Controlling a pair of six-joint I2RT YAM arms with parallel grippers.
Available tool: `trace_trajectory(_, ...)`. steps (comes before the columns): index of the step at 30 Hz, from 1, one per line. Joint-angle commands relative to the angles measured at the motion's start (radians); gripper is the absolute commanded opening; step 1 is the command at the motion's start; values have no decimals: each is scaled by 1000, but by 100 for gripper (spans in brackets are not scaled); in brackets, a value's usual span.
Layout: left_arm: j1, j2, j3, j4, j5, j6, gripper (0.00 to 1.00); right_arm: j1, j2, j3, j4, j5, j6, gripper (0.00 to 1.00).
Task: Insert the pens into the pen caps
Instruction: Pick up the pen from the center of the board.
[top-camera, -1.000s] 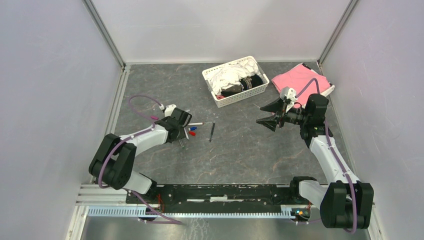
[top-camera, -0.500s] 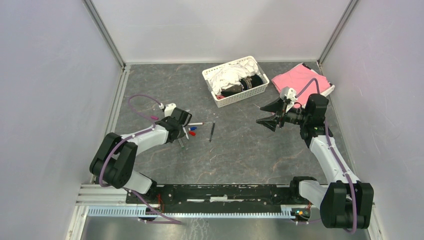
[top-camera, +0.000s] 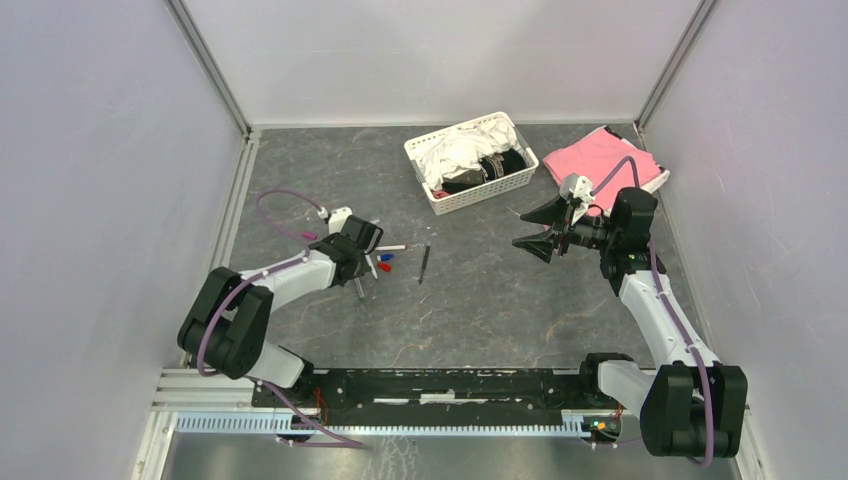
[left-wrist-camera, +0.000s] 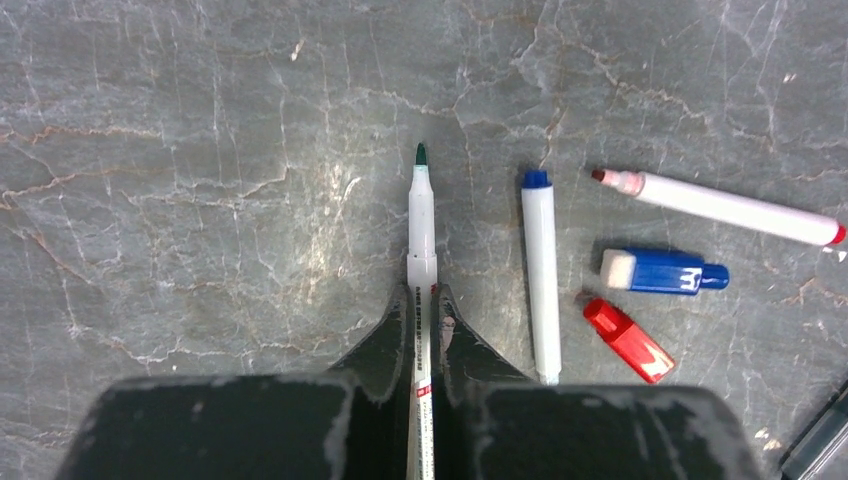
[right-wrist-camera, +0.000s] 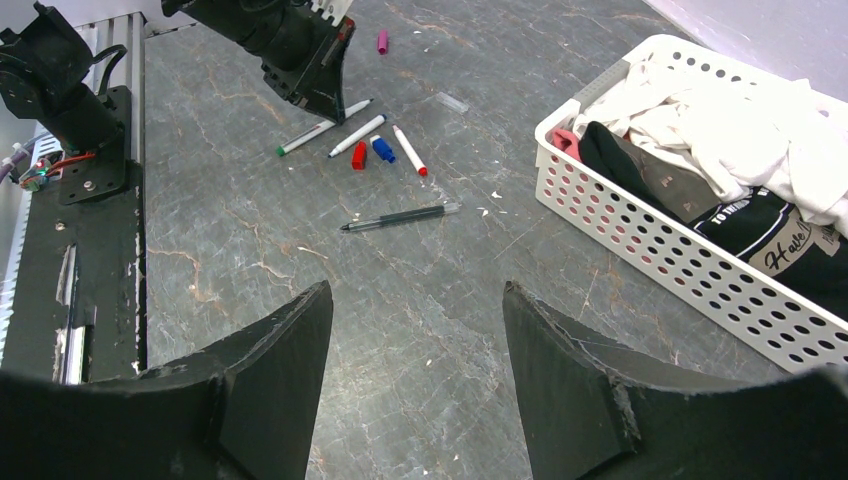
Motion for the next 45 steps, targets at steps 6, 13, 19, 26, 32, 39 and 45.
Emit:
trace_trajectory(6, 5, -137, 2, -76, 34, 30, 2, 0, 4, -1, 13, -24, -10, 69)
trace_trajectory(13, 4, -214, -37, -20, 111, 60, 2, 1, 7, -6, 14, -23, -12, 69)
trace_trajectory(19, 3, -341, -107, 110, 256, 87, 2, 44, 26, -30, 54, -7, 14, 69)
trace_trajectory(26, -1, -553, -260, 421, 442, 41, 2, 213, 92, -99, 174, 79, 90, 69)
trace_trajectory(32, -42, -634, -408, 768, 489, -79, 2, 326, 146, -207, 485, 164, 368, 70)
trace_trajectory(39, -306, -520, -367, 959, 273, -41, 2, 405, 202, -284, 747, 208, 621, 81)
trace_trajectory(45, -491, -319, -247, 1059, 102, 28, 2, 438, 239, -302, 861, 253, 760, 81)
